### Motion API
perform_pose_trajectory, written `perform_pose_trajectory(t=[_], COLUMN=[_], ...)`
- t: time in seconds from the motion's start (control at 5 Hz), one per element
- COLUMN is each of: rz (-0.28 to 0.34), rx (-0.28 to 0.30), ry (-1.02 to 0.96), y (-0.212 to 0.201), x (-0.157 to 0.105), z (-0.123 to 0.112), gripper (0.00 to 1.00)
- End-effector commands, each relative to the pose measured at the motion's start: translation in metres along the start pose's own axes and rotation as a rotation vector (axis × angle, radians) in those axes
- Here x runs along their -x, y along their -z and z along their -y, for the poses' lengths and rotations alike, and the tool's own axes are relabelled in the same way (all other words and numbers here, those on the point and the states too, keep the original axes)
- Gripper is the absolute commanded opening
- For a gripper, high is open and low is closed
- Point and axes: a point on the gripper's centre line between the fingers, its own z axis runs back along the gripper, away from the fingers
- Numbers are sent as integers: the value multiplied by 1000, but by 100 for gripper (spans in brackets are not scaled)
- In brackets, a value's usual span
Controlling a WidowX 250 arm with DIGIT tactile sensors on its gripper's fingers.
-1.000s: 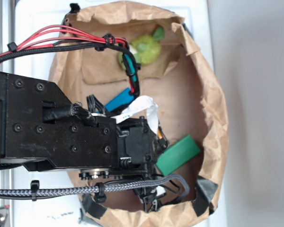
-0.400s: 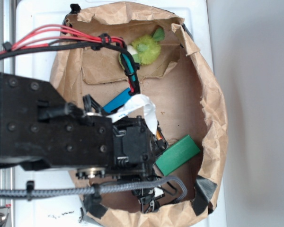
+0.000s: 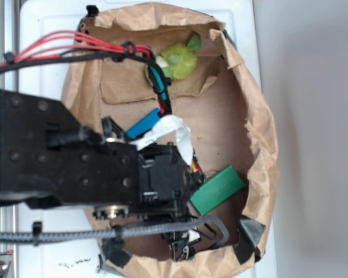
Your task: Grab the green block.
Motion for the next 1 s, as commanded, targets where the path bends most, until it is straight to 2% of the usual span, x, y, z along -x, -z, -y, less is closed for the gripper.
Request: perform_pose_trajectory(t=[0.0,0.4,0.6,0.8], rz=[111,124,127,135], rx=[46,31,32,15], ry=[-40,-70,-73,-71], y=[4,28,30,39], x=[-25,-52,-61,-72], z=[9,27,30,22], gripper=[100,100,100,100])
